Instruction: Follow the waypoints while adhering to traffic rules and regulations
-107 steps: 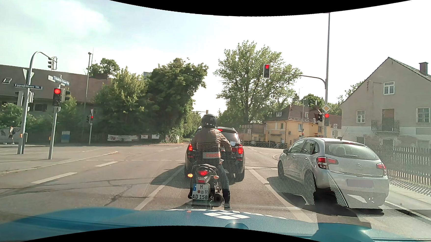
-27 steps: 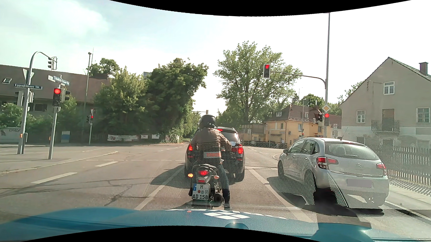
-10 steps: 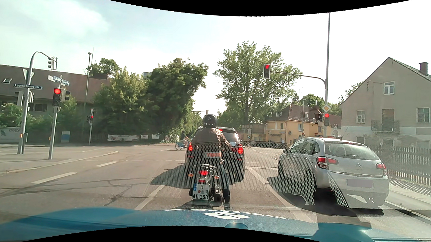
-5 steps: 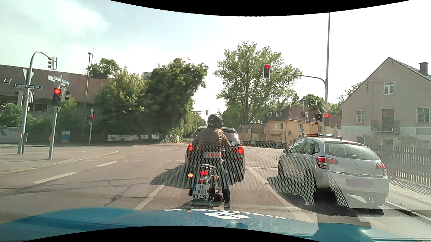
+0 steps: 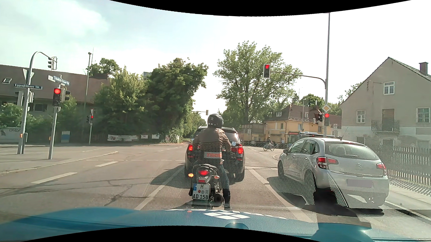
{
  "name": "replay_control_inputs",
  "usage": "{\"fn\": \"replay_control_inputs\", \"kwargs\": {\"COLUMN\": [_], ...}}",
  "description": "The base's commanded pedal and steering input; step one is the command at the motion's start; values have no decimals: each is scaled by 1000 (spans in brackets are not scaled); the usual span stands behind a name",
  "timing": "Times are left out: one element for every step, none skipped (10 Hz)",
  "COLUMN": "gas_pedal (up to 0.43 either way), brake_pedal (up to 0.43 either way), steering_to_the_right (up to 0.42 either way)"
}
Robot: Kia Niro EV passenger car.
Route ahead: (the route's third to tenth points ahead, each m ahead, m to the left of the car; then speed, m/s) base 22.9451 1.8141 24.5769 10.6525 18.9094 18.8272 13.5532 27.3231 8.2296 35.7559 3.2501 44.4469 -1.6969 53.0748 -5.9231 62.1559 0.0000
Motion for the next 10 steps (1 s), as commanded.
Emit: {"fn": "replay_control_inputs", "kwargs": {"gas_pedal": [0, 0, 0, 0, 0, 0, 0, 0, 0, 0], "brake_pedal": [317, 317, 311, 317, 317, 317, 317, 317, 317, 317], "steering_to_the_right": [-11, -11, -11, -11, -11, -10, -10, -11, -11, -11]}}
